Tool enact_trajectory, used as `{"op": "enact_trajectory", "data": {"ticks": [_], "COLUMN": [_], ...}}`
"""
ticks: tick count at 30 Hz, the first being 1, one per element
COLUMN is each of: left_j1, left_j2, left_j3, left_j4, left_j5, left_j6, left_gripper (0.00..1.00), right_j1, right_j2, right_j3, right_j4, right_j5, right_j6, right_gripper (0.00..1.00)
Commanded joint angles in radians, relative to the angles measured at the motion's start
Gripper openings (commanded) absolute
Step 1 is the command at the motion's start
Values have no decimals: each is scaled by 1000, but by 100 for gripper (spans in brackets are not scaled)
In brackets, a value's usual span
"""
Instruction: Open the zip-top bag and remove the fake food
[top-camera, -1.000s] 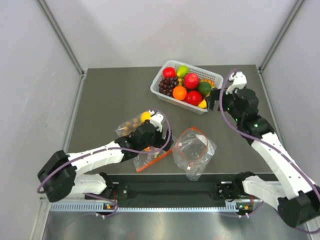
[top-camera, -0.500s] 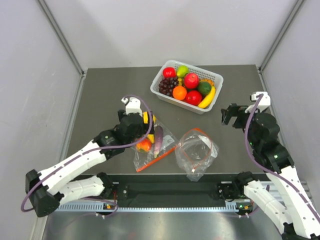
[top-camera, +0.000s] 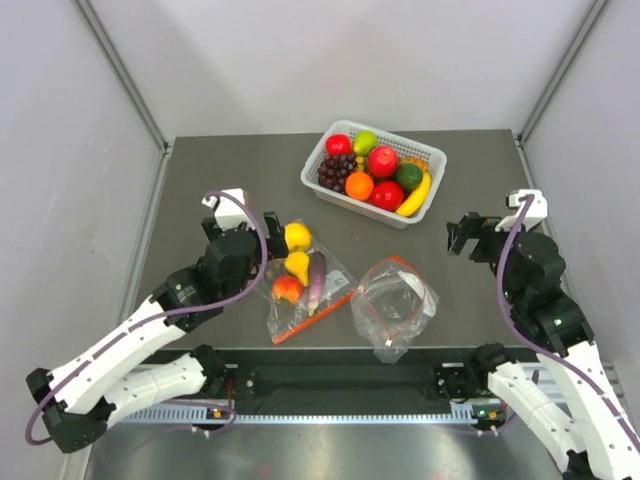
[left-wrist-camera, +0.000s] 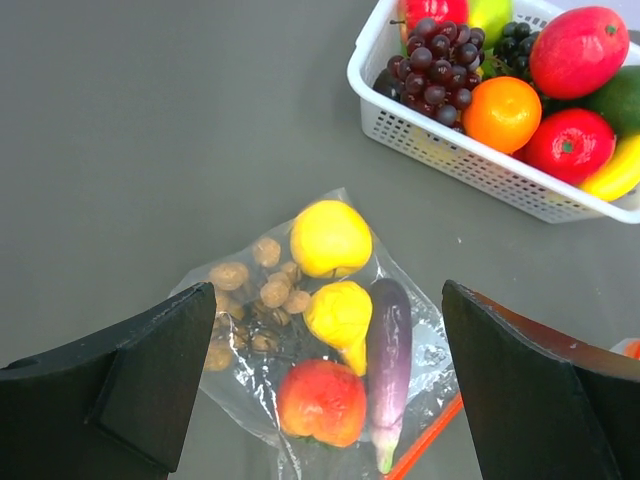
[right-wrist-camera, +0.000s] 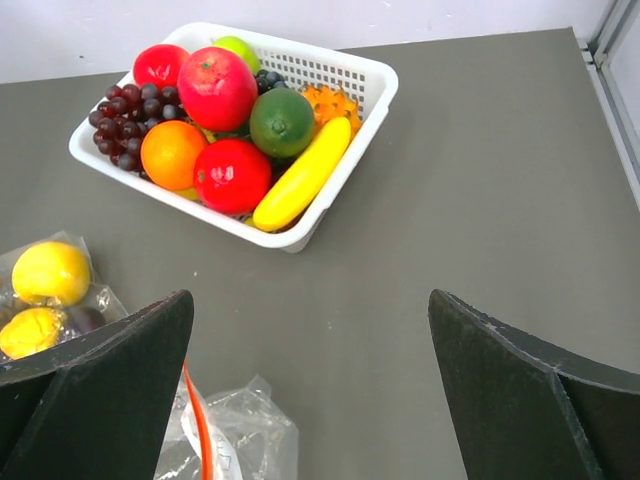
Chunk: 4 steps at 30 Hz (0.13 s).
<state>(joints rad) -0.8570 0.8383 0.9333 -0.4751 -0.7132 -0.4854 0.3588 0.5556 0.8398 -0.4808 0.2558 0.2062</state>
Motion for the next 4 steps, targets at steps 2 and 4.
{"op": "enact_trajectory", "data": {"ticks": [2,4], "left_j1": [1,1], "left_j2": [-21,-27], "left_j3": [41,42], "left_j4": [-13,-11], "left_j5": [3,6], "left_j6": [45,54], "left_gripper": [99,99], "right_j1": [-3,-1], "right_j2": [-11,-11], "right_j3": [54,58], "right_j4": [2,1], "right_j5": [22,26], "right_j6": [-4,-10], "right_gripper": [100,100]}}
